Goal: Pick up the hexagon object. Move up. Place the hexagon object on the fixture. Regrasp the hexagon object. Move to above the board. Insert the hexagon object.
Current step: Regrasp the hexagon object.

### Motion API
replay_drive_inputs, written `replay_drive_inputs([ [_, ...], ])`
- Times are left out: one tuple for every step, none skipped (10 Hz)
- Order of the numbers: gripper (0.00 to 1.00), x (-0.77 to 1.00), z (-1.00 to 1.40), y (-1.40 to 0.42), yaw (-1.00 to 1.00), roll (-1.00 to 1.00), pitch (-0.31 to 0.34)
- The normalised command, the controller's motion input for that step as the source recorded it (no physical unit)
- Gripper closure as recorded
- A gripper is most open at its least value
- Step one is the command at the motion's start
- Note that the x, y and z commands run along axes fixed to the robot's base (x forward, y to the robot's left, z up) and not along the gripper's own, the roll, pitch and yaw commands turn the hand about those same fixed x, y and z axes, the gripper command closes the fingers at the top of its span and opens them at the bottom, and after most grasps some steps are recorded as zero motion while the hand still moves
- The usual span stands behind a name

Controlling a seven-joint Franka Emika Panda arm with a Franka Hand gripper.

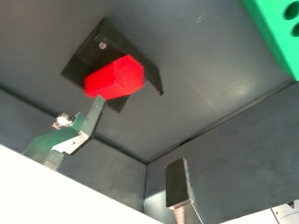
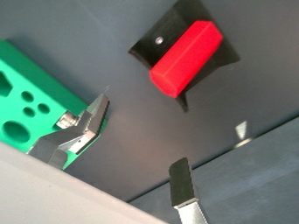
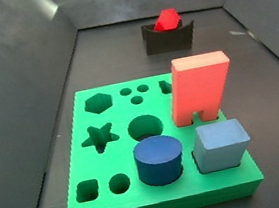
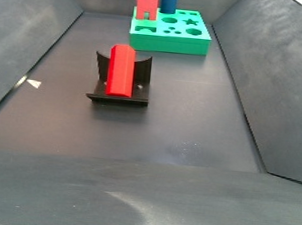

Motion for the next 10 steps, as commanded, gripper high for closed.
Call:
replay_drive_inputs([
  [0.0, -0.02, 0.01, -0.02, 0.02, 1.0, -0.021],
  [0.0, -0.02, 0.01, -0.02, 0.02, 1.0, -0.018],
  [0.0, -0.01, 0.01, -0.02, 0.02, 1.0, -0.015],
  [0.0, 0.01, 0.0, -0.02, 0.03, 1.0, -0.008],
  [0.0, 0.02, -0.01, -0.02, 0.03, 1.0, -0.004],
  [0.0, 0.04, -0.01, -0.02, 0.03, 1.0, 0.009],
  [0.0, 0.04, -0.01, -0.02, 0.03, 1.0, 0.017],
  [0.0, 0.06, -0.02, -0.03, 0.04, 1.0, 0.031],
  [0.0, 0.07, -0.02, -0.03, 0.04, 1.0, 0.055],
  [0.0, 0.09, -0.02, -0.03, 0.06, 1.0, 0.087],
])
